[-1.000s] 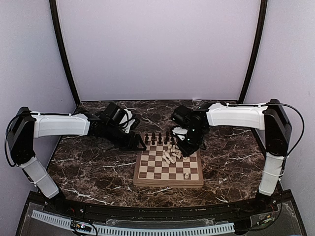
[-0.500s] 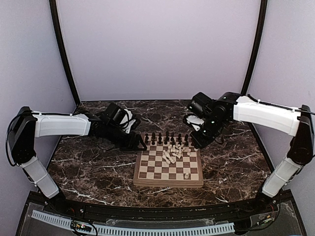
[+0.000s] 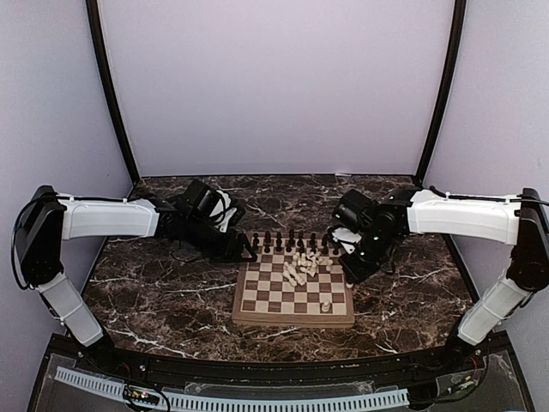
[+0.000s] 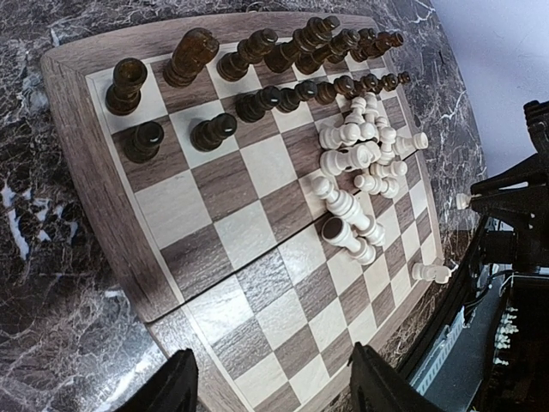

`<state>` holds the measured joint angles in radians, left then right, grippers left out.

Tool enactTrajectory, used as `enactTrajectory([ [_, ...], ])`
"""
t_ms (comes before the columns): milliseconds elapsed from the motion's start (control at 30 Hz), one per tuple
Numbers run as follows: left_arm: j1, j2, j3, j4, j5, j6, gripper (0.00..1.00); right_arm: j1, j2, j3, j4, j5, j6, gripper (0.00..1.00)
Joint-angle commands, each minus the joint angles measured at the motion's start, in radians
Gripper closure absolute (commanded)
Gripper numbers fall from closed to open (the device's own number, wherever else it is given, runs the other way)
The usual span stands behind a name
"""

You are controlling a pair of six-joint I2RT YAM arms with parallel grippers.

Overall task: Set up the chess pieces on the board
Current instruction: Place the pawn at h2.

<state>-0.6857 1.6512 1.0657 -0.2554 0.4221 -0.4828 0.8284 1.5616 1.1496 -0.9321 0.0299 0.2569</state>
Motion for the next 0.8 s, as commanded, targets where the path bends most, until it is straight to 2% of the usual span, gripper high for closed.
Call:
enactTrajectory([
  [0,-0.005,-0.011,0.003,0.004,0.0,0.0,0.37,0.03,0.021,-0.014,0.065,-0.016,0.002,0.94],
  [767,-0.004,-0.003,0.008,-0.006,-0.002,-0.002,0.37,0.095,0.106,-0.007,0.085,-0.025,-0.04,0.93],
])
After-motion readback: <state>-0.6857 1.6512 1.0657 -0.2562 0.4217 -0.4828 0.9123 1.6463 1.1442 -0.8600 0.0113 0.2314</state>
